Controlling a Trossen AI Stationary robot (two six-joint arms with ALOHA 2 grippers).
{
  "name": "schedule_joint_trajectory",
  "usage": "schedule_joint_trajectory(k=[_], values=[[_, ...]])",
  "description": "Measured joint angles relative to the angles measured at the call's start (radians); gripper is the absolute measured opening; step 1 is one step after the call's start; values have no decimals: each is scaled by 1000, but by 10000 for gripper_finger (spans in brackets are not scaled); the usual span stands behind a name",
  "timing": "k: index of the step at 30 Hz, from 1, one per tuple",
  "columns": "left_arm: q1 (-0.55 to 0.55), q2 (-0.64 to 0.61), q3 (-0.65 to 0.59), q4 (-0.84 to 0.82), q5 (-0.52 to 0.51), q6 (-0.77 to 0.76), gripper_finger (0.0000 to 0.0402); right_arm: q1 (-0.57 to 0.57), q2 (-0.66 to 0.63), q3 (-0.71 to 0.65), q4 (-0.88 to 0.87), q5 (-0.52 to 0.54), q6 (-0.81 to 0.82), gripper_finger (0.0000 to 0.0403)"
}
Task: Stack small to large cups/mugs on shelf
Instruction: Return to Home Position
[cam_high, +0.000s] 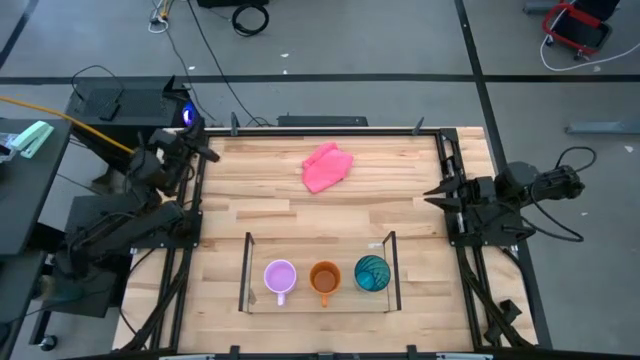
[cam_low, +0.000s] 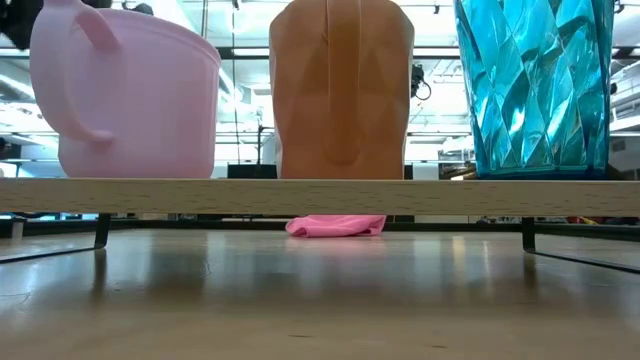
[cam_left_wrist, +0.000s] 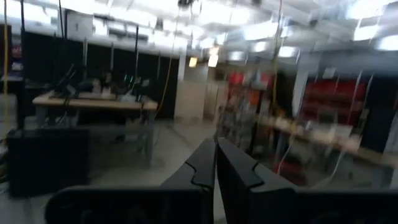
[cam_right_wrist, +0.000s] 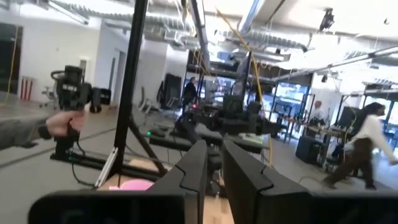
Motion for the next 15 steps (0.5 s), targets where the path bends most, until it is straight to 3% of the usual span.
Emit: schedule_joint_trajectory(k=[5, 15], values=[[0, -111, -144, 140, 15, -13, 29, 0, -1, -4, 2, -14, 47, 58], [0, -231, -231, 98, 16, 8, 23, 0, -4, -203, 259, -52, 84, 58]])
